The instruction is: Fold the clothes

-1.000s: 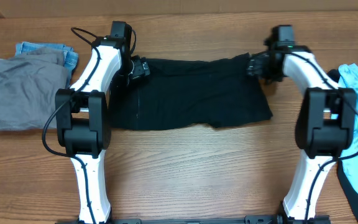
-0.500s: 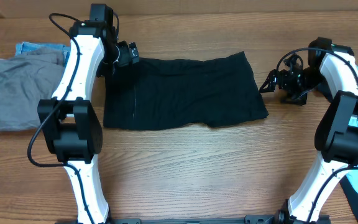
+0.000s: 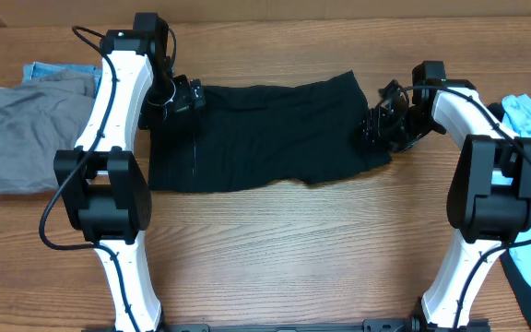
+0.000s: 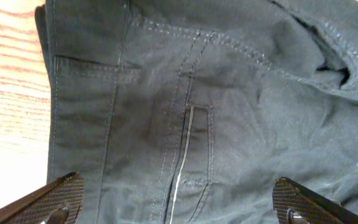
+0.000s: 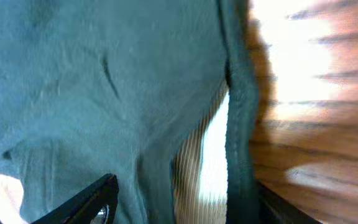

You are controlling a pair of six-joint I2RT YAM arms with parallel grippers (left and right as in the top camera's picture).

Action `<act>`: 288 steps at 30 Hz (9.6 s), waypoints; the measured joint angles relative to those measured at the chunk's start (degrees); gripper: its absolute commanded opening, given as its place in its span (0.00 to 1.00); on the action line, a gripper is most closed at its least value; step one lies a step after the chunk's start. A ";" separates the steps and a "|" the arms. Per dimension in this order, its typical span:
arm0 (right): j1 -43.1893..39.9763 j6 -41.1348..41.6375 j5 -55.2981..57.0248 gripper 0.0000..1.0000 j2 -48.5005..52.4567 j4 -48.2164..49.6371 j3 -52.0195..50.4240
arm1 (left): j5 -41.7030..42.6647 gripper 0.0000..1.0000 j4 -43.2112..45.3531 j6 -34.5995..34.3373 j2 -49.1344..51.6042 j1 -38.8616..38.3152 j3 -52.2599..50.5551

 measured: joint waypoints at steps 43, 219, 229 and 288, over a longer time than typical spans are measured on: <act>42.36 -1.20 24.41 0.19 7.69 -7.23 26.91 | -2.19 1.00 -6.60 1.33 0.00 10.23 0.00; 22.86 6.54 22.25 0.62 4.46 -17.27 23.54 | 13.68 0.04 -9.84 33.22 12.63 4.22 -2.51; 14.27 6.51 23.19 0.62 -2.71 -26.01 28.28 | -16.00 0.04 -12.28 21.55 -14.78 4.11 4.31; 14.23 6.51 23.12 0.56 -2.71 -29.29 28.28 | 18.05 0.77 4.17 16.68 -10.45 46.01 -13.09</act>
